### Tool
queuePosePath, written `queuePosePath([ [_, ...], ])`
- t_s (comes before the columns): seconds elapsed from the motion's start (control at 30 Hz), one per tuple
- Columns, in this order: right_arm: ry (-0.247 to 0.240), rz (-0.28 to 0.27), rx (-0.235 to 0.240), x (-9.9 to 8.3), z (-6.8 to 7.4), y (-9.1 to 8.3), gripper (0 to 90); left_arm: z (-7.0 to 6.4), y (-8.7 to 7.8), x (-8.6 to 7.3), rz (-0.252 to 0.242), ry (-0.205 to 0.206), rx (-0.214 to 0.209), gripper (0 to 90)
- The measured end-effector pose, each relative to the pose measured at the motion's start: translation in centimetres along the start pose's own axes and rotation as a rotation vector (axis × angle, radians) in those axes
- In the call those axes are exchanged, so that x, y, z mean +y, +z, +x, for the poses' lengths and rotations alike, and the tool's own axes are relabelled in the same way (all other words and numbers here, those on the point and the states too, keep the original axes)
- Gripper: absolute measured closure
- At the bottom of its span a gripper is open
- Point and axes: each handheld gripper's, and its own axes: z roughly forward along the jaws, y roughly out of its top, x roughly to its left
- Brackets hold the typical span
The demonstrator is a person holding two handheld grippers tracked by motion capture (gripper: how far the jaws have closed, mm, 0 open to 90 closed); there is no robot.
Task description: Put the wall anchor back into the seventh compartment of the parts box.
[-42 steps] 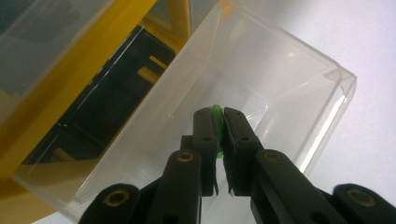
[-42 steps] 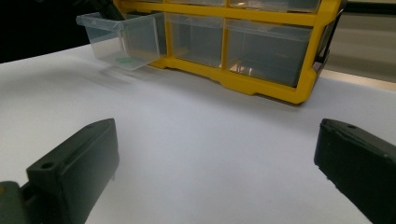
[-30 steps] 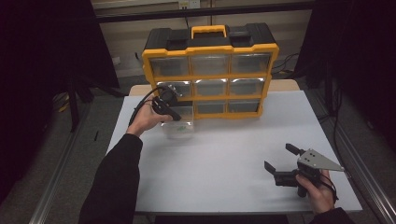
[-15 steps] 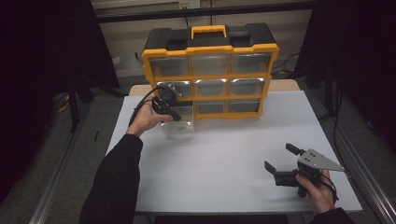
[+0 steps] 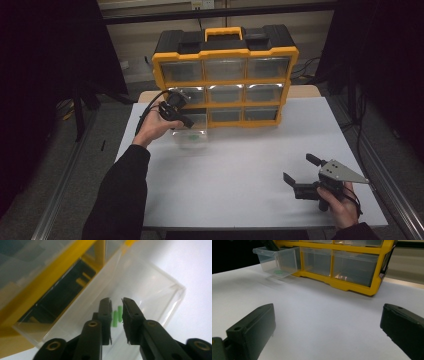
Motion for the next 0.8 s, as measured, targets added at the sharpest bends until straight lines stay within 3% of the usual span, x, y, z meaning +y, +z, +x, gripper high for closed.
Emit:
queuePosePath([
  [0.23,-0.001,0.002,-0.002,0.0,0.0,0.0,0.0,-0.4,-1.1,-0.8,-0.077,-0.010,0.020,60.0],
  [0.27,0.001,0.001,0.002,0.0,0.0,0.0,0.0,-0.6,-1.1,-1.0,-0.118,-0.022,0.020,55.8],
  [0.3,0.001,0.000,0.001,0.0,0.0,0.0,0.0,-1.0,-1.2,-1.3,-0.169,-0.063,0.027,52.0],
  [0.33,0.001,0.001,-0.003,0.0,0.0,0.0,0.0,-1.1,-1.3,-1.6,-0.199,-0.065,0.032,48.0],
  [0.37,0.001,0.001,-0.002,0.0,0.0,0.0,0.0,-1.1,-1.5,-1.8,-0.185,-0.036,0.041,44.6],
  [0.47,-0.001,0.001,-0.003,0.0,0.0,0.0,0.0,-1.4,-1.5,-2.5,-0.208,-0.050,0.083,28.3],
  [0.53,-0.002,0.002,0.000,0.0,0.0,0.0,0.0,-1.4,-1.5,-3.0,-0.227,-0.063,0.080,21.9],
  [0.6,-0.001,0.000,-0.001,0.0,0.0,0.0,0.0,-1.5,-1.4,-3.5,-0.259,-0.068,0.115,15.4],
  [0.73,-0.002,0.003,-0.002,0.0,0.0,0.0,0.0,-1.9,-1.6,-4.3,-0.285,-0.078,0.108,6.2],
  [0.8,0.000,0.003,-0.001,0.0,0.0,0.0,0.0,-2.3,-1.8,-4.6,-0.287,-0.055,0.109,4.3],
])
